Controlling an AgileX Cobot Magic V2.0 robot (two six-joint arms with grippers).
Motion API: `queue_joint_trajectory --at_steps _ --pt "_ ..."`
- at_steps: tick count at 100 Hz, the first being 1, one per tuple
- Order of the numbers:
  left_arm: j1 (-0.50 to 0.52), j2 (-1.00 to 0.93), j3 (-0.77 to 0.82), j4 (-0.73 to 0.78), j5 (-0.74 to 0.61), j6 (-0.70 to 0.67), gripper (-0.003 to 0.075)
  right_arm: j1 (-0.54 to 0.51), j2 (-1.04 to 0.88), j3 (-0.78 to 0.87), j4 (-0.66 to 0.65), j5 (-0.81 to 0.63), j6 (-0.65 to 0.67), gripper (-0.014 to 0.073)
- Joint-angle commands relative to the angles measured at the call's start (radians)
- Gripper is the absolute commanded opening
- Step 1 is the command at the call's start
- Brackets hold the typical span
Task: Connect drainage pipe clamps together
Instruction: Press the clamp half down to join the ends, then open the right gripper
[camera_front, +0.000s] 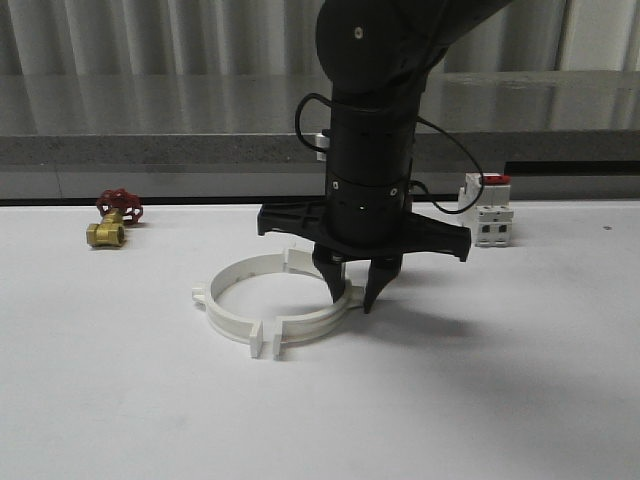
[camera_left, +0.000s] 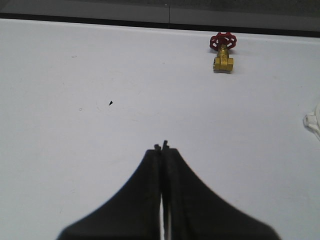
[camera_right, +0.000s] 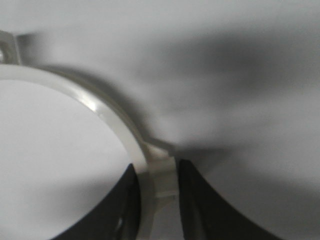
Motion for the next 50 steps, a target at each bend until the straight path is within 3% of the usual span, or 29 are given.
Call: queue_joint_trajectory --at_steps 1,50 --pt "0.001 0.007 -0.025 0.011 -0.062 -0.001 -0.0020 0.005 -0.055 -0.028 -0.021 -0.030 0.014 0.0193" --pt "0.001 0.007 -0.025 0.011 -0.062 -0.001 -0.0020 0.005 -0.055 -0.028 -0.011 -0.044 0.024 0.0195"
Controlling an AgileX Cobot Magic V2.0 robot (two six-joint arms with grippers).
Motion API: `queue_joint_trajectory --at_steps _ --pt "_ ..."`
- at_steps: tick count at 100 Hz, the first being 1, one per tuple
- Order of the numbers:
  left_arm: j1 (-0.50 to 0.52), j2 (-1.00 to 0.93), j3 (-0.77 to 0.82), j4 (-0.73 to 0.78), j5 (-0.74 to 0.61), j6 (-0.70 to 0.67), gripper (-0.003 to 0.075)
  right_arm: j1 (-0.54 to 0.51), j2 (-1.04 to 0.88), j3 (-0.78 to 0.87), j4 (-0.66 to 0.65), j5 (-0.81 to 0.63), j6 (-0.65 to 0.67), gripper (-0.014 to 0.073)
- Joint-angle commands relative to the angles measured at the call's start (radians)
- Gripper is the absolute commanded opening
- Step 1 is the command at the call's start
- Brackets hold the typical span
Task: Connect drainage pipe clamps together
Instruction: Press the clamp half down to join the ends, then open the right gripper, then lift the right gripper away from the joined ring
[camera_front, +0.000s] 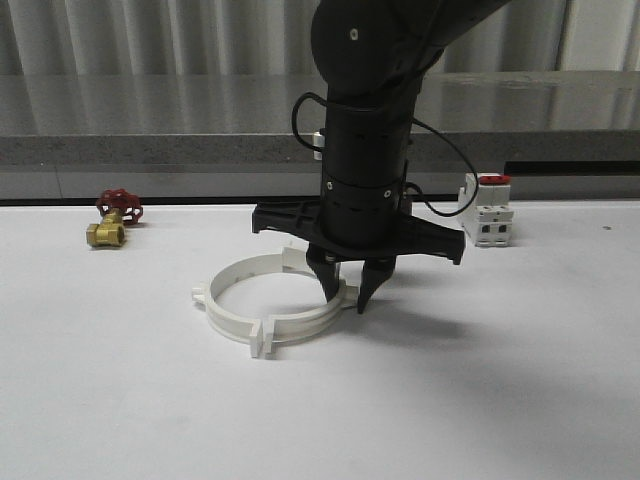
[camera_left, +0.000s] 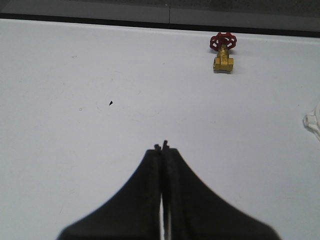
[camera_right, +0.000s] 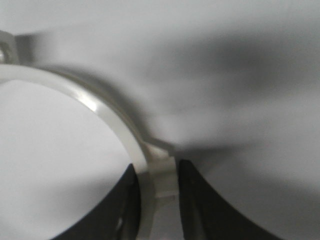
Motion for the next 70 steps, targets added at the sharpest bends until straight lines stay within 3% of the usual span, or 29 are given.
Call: queue_joint_trajectory --at_steps 1,12,37,70 --pt "0.001 0.007 -0.025 0.011 -0.062 -0.001 -0.0020 0.001 -0.056 -0.028 -0.010 -0.031 0.001 0.0197" --pt "0.001 0.007 -0.025 0.011 -0.062 -0.001 -0.0020 0.001 -0.056 -0.028 0.000 -0.039 0.001 0.0242" --pt "0.001 0.007 -0.025 0.011 -0.062 -0.001 -0.0020 0.001 -0.056 -0.028 0.000 -0.040 0.001 0.0457" --pt "0.001 0.007 -0.025 0.011 -0.062 -0.001 -0.0020 0.001 -0.063 -0.028 -0.006 -0.022 -0.003 0.0482"
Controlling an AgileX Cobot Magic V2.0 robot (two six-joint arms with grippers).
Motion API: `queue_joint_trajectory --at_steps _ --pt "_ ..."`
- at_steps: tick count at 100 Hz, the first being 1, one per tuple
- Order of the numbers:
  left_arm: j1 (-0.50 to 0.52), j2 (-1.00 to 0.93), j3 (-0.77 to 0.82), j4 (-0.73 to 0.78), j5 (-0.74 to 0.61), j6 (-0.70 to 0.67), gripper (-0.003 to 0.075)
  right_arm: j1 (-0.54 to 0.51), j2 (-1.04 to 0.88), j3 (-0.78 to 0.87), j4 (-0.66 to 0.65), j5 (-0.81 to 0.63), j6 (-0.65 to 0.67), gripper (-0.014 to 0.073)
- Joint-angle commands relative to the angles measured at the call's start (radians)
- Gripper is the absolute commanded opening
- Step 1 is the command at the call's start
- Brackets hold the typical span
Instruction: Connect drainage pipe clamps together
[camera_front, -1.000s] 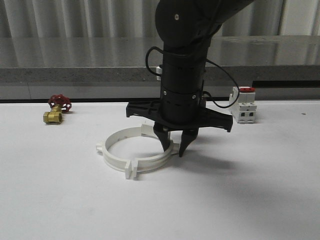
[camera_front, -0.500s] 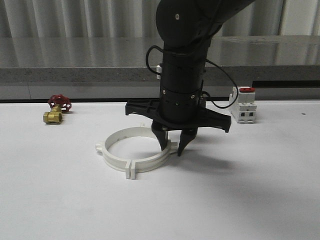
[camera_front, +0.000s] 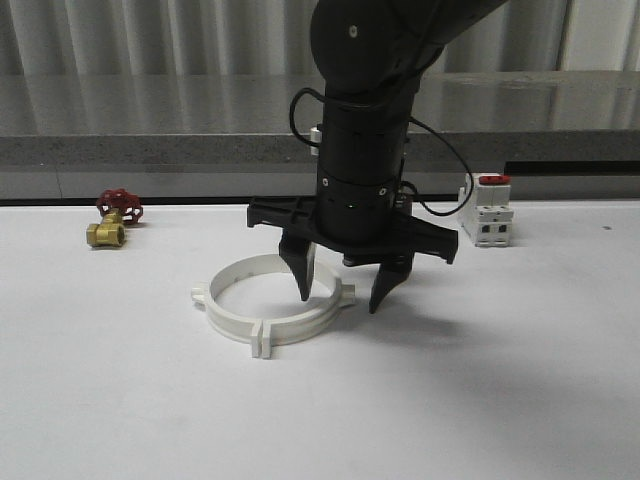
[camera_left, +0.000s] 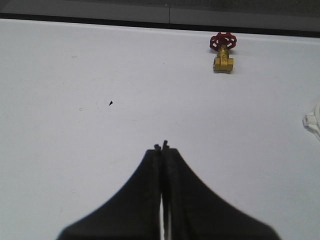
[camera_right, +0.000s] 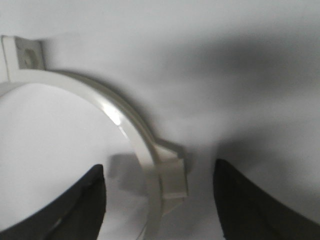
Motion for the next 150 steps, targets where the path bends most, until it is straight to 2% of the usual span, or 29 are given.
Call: queue_joint_trajectory --at_steps 1,22,46,60,96,112,150 --pt "0.001 0.007 -0.025 0.011 -0.062 -0.001 -0.0020 0.001 -0.064 -0.027 -0.021 0.005 -0.006 0.0482" --pt "0.001 0.007 -0.025 0.011 -0.062 -0.001 -0.0020 -0.002 -0.074 -0.098 -0.039 0.084 -0.109 0.0482" --pt "0.001 0.007 -0.025 0.011 -0.062 -0.001 -0.0020 -0.015 -0.187 -0.127 -0.040 0.004 -0.287 0.0482" --pt "0.001 0.007 -0.025 0.011 -0.062 -0.001 -0.0020 -0.055 -0.266 -0.126 -0.040 0.021 -0.411 0.0482" --pt "0.001 0.007 -0.025 0.011 -0.062 -0.001 -0.0020 -0.201 -0.499 -0.109 -0.040 0.127 -0.633 0.0482" --pt "0.001 0.007 -0.025 0.011 -0.062 -0.001 -0.0020 -0.275 -0.623 -0.010 -0.040 0.124 -0.672 0.0482" --pt "0.001 0.007 -0.025 0.011 -0.062 -0.001 -0.0020 -0.438 -0.978 0.381 -0.040 0.053 -0.691 0.0482"
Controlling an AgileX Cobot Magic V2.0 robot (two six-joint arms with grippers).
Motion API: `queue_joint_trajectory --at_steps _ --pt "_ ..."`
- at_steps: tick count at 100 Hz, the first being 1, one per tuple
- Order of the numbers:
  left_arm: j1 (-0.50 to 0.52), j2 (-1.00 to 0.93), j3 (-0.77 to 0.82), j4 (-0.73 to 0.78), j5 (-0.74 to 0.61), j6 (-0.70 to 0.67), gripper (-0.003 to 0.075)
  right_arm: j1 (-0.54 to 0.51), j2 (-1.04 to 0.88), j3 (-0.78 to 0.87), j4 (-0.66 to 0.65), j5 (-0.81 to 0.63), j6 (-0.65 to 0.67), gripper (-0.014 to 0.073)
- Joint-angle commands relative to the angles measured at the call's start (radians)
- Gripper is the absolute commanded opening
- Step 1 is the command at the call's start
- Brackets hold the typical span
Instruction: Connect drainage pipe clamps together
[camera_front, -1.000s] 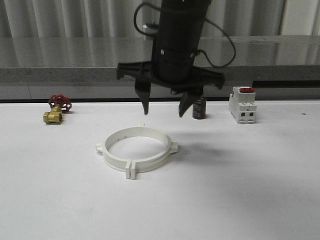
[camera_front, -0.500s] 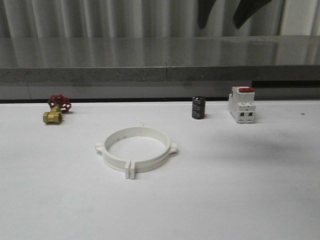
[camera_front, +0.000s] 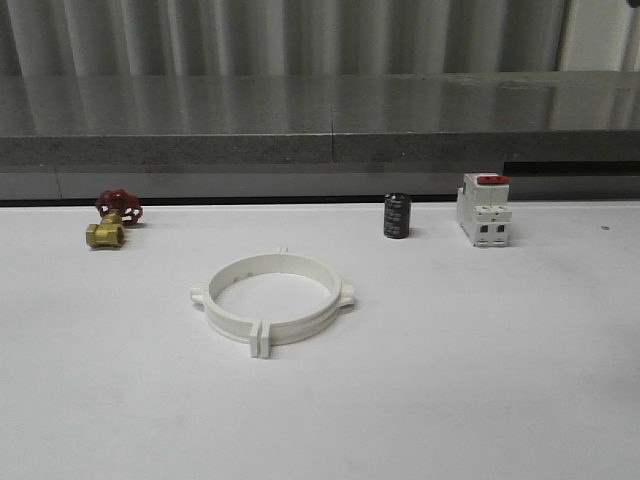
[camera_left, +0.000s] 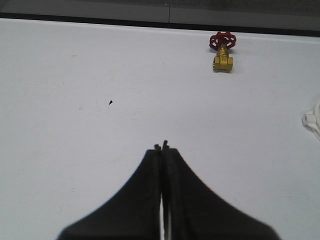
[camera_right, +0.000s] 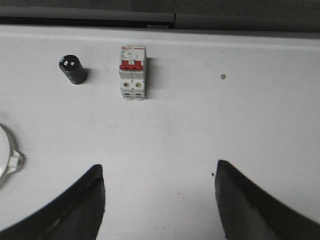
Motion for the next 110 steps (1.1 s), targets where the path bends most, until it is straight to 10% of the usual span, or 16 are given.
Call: queue_joint_trajectory --at_steps 1,76,110 --pt "0.001 0.007 -0.025 0.011 -0.063 -0.001 -0.0020 -0.024 -0.108 0.052 -0.023 -0.064 -0.011 0.0482" --pt "0.001 0.007 -0.025 0.011 -0.063 -0.001 -0.0020 -0.029 -0.811 0.504 -0.047 0.075 -0.011 0.0447" --pt "0.001 0.007 -0.025 0.011 -0.063 -0.001 -0.0020 -0.029 -0.870 0.528 -0.084 0.091 -0.011 -0.0016"
